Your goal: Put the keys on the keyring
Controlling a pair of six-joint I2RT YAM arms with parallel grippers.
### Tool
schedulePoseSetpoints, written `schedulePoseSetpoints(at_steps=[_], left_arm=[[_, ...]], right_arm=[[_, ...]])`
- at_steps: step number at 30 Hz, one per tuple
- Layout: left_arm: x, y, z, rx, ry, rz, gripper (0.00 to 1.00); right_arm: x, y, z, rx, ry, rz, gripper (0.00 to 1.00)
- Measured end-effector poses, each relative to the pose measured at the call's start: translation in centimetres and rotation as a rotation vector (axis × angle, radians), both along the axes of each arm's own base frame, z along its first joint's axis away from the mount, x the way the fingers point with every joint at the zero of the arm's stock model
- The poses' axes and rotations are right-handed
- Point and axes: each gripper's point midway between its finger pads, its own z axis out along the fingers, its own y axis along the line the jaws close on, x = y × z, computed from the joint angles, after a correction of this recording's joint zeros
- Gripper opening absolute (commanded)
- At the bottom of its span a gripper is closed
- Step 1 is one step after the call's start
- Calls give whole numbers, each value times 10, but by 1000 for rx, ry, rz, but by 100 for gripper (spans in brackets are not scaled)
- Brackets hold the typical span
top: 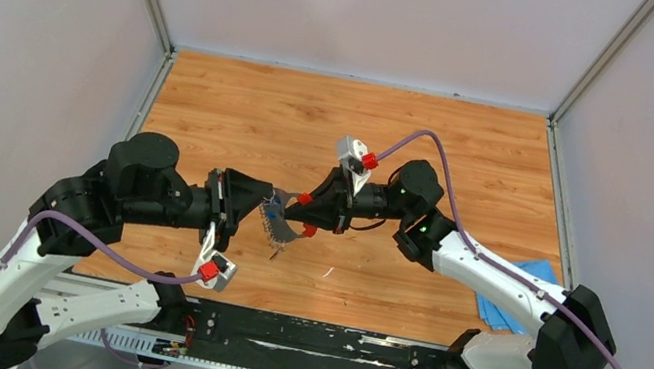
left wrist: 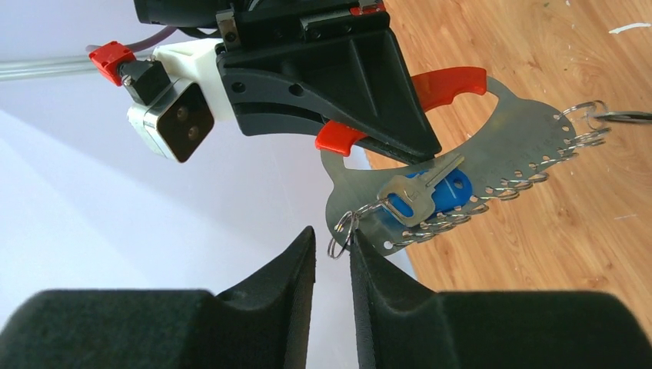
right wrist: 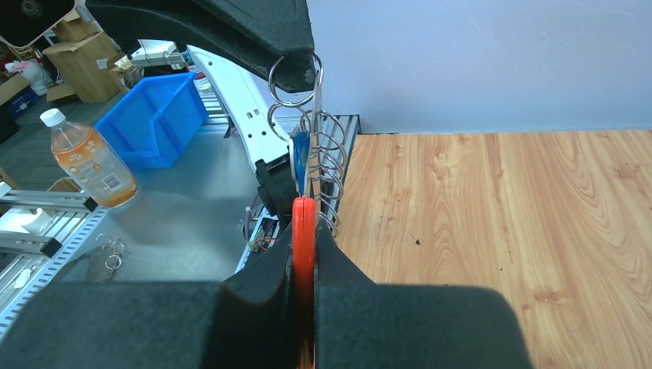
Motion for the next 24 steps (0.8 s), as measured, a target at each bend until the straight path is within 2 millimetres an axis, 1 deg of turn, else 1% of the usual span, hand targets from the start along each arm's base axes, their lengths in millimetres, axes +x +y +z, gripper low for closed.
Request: schedulePoseSetpoints(at_steps=[11, 13, 17, 21, 24], left_arm=[[-1, 1, -1, -4, 3, 1, 10], [-1, 0, 1, -8, -1, -2, 10], [0, -1, 1, -8, -29, -11, 8], [-1, 0, -5, 7, -46, -21, 0], [-1, -1, -6, 9, -50, -23, 0]], right_arm=[[-1, 0, 0, -4, 13, 5, 0], [-2, -1, -1, -7, 16, 10, 0], [-10, -2, -1, -14, 16, 50, 0], [-15, -2, -1, -28, 24, 77, 0], [-16, -3, -1, -35, 31, 83, 0]])
